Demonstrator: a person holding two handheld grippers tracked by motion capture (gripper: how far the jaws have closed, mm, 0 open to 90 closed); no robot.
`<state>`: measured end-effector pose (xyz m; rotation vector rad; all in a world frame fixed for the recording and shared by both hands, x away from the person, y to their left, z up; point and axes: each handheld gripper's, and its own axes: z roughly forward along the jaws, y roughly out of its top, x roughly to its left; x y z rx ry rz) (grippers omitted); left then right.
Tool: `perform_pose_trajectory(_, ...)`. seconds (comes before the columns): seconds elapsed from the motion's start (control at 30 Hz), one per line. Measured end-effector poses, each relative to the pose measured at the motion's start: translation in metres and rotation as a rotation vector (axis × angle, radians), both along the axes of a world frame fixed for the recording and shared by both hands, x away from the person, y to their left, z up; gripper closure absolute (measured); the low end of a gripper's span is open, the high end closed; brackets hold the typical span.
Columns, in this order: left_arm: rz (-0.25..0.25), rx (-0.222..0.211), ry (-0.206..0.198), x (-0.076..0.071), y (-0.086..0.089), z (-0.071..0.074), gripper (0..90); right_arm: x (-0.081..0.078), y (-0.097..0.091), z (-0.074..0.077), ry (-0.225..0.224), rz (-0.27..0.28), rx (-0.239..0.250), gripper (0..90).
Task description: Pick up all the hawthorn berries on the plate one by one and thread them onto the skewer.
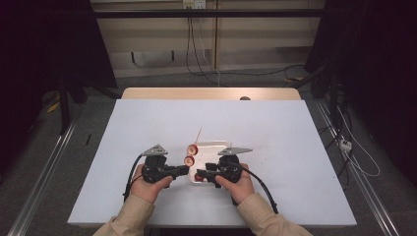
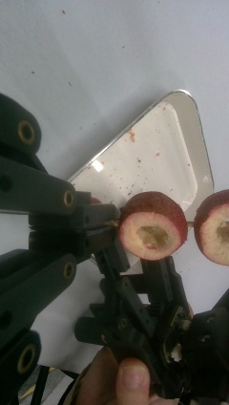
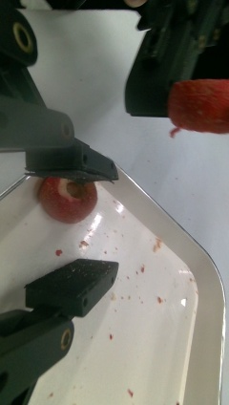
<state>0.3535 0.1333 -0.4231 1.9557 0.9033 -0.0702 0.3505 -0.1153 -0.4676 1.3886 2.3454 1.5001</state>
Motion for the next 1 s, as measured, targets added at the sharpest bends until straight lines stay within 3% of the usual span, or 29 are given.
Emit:
perform_pose_trajectory(0.13,0.0,-0.004,0.001,0.0,0.0,0.0,89.7,-0.004,0.005,0.0,-0.003,0.027,-0.013,52.9)
perform_pose_trajectory(0.3,0.003,-0.009,-0.001,0.0,0.001,0.002,89.7,-0.003,0.007,-0.001,0.011,0.036,0.009,53.8)
perform_pose_trajectory(0.47,0.003,-0.01,0.003,0.001,0.001,0.001,89.7,-0.002,0.012,-0.001,0.01,0.084,0.006,53.4)
perform_pose_trajectory(0.6,0.006,-0.012,0.003,0.001,0.002,0.001,89.7,-0.001,0.016,0.0,0.011,0.101,0.021,71.3)
perform_pose_trajectory(0.63,0.008,-0.013,0.003,0.001,0.002,0.0,89.7,-0.001,0.016,-0.001,0.028,0.108,0.048,73.0)
perform_pose_trajectory(0.8,0.009,-0.01,0.008,0.001,0.004,0.0,89.7,0.002,0.01,0.001,0.057,0.06,0.097,73.3)
perform_pose_trajectory(1.0,-0.009,-0.006,0.017,-0.001,0.003,-0.001,89.7,0.01,-0.026,0.021,0.073,-0.081,0.266,73.4)
